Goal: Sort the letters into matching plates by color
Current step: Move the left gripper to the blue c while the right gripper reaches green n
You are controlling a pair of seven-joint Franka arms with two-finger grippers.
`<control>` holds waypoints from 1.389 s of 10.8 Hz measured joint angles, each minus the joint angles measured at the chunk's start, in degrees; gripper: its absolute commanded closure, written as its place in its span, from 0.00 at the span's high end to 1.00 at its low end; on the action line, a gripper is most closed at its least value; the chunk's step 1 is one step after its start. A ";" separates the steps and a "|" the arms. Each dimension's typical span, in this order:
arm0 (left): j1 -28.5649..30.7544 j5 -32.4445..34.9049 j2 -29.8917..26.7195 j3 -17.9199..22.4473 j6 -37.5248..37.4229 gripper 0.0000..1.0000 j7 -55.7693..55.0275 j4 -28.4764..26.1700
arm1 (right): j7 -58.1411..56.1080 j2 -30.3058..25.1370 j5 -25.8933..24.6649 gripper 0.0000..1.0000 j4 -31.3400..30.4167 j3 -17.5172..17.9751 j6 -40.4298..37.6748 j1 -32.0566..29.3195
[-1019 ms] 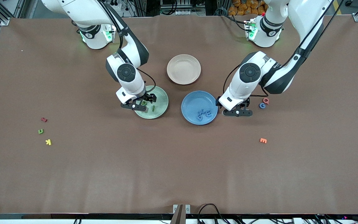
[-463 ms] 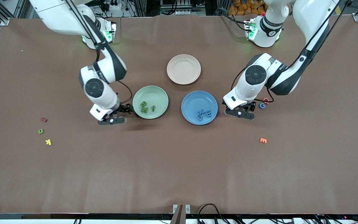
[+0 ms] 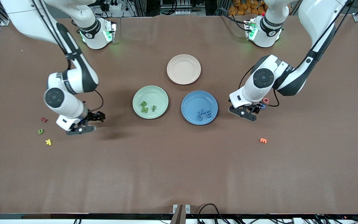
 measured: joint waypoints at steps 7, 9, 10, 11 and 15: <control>5.88 6.96 -0.71 -1.64 0.71 1.00 0.88 -5.60 | -23.60 -0.24 -4.45 1.00 0.64 -0.01 0.78 -13.92; 7.47 6.98 -0.78 -1.03 4.47 1.00 1.63 -7.59 | -32.13 -0.22 -4.52 1.00 0.63 -0.03 1.89 -18.27; 7.66 7.00 -0.83 0.23 8.05 1.00 2.02 -9.41 | -35.45 -0.16 -4.52 1.00 0.62 -0.02 2.46 -20.47; 7.77 7.03 -0.84 1.93 12.45 1.00 3.17 -11.45 | -37.91 0.00 -4.52 1.00 0.61 -0.03 3.02 -22.49; 8.44 7.04 -0.86 6.25 21.27 1.00 7.48 -16.15 | -41.13 2.80 -4.52 1.00 3.15 0.02 4.65 -26.20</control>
